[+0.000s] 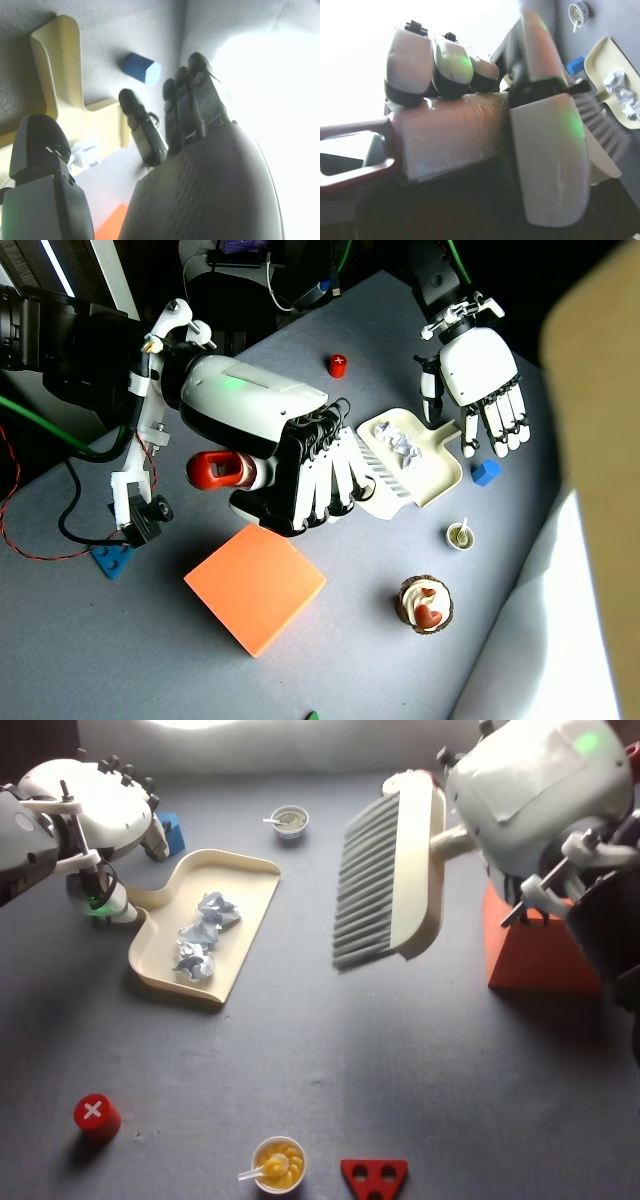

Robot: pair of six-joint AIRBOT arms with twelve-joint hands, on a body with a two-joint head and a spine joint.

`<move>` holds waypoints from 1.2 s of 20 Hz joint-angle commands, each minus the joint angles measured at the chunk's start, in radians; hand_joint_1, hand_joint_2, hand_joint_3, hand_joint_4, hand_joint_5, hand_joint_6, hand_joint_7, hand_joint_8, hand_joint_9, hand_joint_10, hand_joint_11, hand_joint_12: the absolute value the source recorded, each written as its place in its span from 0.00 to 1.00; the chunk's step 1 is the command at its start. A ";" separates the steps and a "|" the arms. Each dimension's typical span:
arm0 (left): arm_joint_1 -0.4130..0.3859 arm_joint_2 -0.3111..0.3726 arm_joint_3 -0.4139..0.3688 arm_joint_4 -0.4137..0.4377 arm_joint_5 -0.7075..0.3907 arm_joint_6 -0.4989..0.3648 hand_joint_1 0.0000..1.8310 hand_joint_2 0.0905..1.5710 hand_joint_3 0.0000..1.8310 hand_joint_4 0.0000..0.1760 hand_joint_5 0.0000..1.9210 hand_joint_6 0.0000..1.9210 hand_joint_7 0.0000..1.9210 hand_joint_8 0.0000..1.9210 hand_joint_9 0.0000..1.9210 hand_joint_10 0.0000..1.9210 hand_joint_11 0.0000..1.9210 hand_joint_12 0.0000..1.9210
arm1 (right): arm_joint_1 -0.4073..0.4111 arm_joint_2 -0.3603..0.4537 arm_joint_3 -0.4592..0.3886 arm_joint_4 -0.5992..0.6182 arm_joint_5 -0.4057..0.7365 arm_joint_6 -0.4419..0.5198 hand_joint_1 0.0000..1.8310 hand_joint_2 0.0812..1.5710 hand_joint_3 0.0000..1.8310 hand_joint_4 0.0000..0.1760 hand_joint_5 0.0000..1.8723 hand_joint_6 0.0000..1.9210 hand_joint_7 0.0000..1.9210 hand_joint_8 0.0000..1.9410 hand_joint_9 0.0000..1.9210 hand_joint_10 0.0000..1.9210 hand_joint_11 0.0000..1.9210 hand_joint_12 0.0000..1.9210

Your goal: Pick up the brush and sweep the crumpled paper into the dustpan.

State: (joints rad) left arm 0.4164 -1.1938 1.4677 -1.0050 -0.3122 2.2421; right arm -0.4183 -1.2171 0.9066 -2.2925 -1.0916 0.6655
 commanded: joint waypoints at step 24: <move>-0.130 0.046 -0.004 0.029 -0.035 0.003 0.47 0.64 0.00 0.73 0.39 0.00 0.12 0.00 0.10 0.00 0.09 0.01 | -0.026 0.027 -0.021 -0.164 0.061 -0.003 0.15 0.46 0.00 0.00 0.09 0.00 0.11 0.00 0.12 0.00 0.13 0.00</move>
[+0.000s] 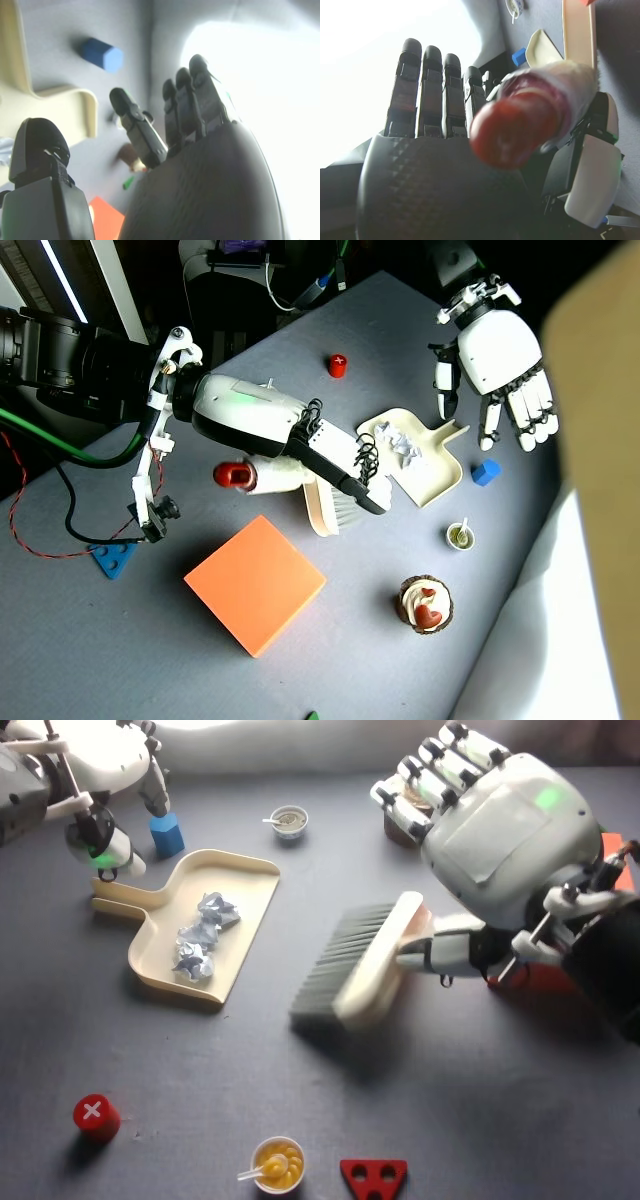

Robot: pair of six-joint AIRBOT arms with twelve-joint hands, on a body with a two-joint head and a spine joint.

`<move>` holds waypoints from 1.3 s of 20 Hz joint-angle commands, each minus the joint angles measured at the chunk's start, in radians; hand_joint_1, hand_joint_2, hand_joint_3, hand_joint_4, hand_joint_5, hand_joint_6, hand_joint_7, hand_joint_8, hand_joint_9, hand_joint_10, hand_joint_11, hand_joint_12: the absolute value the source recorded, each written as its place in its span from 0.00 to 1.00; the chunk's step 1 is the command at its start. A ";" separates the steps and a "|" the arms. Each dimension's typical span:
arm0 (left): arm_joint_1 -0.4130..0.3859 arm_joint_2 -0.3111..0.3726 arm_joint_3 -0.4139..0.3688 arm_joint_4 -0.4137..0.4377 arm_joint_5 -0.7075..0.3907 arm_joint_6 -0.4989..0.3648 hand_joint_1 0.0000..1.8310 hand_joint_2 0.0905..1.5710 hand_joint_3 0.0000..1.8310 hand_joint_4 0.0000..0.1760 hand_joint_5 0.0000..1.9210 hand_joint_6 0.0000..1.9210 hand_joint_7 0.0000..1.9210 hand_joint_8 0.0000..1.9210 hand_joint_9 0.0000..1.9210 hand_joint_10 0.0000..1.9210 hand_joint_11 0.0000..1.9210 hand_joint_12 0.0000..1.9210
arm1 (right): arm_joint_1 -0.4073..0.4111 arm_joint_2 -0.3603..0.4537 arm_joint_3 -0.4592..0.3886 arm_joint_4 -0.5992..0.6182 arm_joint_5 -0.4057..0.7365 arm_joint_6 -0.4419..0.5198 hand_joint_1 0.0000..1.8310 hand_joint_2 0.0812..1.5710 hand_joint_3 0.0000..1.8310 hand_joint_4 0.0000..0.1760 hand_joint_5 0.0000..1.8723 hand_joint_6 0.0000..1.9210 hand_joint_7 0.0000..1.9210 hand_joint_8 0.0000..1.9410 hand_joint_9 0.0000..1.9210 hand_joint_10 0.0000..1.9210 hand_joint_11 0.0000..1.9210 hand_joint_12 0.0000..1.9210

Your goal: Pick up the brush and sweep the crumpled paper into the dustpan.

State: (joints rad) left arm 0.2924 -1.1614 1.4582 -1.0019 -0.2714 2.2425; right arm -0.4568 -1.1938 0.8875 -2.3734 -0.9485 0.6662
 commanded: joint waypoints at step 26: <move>-0.091 0.066 -0.068 0.005 -0.023 0.001 0.47 0.65 0.00 0.69 0.38 0.00 0.12 0.00 0.10 0.00 0.10 0.00 | 0.092 0.522 -0.291 -0.124 0.820 0.728 0.11 0.48 0.00 0.00 0.11 0.00 0.11 0.00 0.12 0.00 0.13 0.01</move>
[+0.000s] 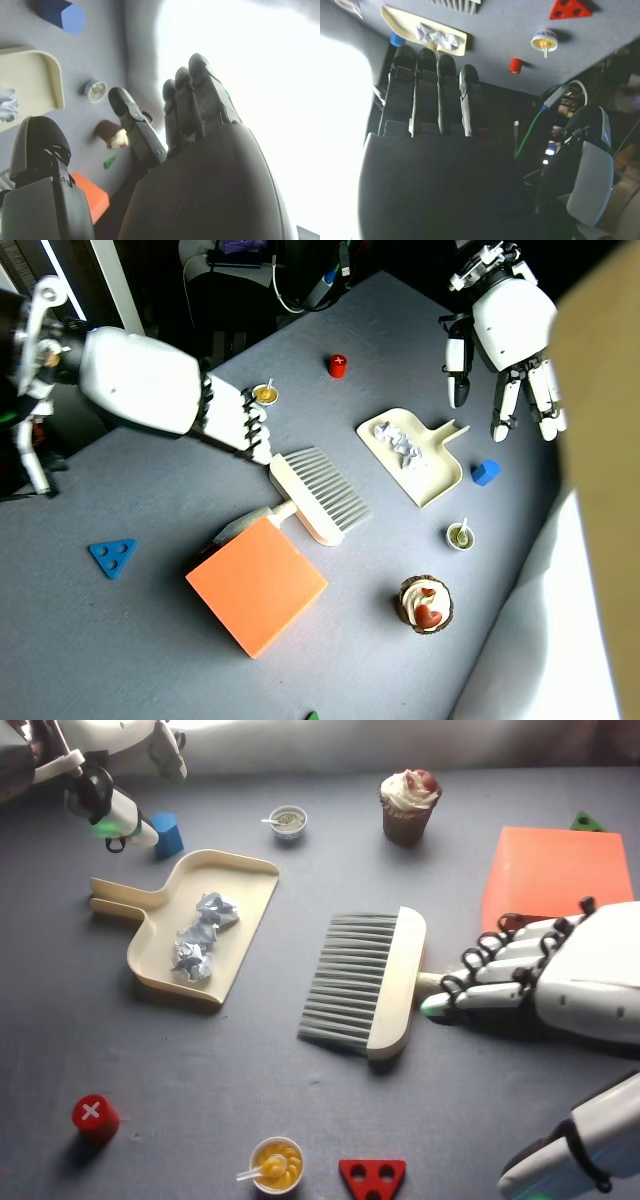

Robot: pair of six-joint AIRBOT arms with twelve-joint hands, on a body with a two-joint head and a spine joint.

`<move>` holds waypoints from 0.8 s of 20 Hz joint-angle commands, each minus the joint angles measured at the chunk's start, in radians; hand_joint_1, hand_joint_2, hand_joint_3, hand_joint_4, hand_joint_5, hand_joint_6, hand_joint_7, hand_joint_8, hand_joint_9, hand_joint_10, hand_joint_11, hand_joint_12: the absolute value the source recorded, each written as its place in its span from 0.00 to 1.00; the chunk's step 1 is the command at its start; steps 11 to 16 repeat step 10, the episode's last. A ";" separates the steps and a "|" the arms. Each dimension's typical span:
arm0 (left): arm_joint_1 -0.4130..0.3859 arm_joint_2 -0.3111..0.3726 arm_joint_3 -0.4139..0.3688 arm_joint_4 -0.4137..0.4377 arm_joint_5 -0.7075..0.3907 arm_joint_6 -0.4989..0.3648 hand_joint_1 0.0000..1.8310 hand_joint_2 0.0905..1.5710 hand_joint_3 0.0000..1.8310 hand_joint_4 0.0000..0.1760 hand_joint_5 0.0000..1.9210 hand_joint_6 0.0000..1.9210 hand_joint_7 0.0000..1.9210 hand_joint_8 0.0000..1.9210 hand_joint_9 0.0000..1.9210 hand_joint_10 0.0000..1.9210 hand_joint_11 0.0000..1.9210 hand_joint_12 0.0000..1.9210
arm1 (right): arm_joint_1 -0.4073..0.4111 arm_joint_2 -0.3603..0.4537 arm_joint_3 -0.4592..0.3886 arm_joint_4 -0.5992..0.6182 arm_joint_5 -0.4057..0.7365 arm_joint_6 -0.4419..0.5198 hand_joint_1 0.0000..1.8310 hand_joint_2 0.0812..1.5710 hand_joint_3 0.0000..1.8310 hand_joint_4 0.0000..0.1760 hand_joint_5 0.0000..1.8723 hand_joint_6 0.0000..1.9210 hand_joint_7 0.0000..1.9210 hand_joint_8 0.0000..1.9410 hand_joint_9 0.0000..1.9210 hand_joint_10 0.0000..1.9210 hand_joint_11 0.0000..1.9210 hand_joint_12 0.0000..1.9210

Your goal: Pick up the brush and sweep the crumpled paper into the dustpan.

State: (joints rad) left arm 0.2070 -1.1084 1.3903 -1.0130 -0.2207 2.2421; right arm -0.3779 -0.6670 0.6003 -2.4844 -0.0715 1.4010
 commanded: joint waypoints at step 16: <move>-0.007 0.046 -0.005 0.019 -0.063 0.002 0.48 0.63 0.00 0.50 0.40 0.00 0.17 0.01 0.14 0.01 0.12 0.01 | 0.022 0.020 -0.037 -0.030 0.066 0.048 0.11 0.54 0.00 0.00 0.17 0.00 0.18 0.00 0.20 0.00 0.24 0.03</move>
